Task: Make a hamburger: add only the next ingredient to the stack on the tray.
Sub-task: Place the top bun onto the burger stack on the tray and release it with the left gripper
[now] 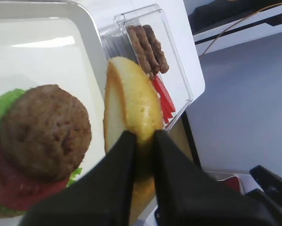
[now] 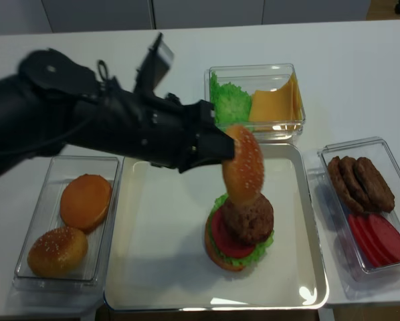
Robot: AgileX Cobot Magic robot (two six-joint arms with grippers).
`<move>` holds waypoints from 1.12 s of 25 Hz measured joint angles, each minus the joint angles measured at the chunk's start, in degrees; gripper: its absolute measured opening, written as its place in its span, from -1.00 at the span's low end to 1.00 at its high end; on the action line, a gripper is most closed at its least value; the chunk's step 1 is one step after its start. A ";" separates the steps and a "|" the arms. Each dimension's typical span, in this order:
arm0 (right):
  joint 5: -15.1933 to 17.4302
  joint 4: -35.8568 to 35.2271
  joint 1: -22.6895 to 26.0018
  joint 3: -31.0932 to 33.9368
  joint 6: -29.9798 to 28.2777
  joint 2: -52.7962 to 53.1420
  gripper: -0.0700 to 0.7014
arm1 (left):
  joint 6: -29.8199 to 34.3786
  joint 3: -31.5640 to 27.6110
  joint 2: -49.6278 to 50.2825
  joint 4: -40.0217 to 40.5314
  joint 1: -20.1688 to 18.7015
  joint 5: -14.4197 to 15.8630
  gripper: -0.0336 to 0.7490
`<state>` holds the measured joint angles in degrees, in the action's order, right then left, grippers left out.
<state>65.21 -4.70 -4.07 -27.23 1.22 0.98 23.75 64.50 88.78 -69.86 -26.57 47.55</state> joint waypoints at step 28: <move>0.00 0.00 0.00 0.00 0.20 0.00 0.46 | 15.89 -14.30 3.08 -29.97 -1.01 -2.14 -0.74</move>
<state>65.21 -4.70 -4.07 -27.23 1.42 0.98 39.64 50.19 91.86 -99.83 -27.59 45.40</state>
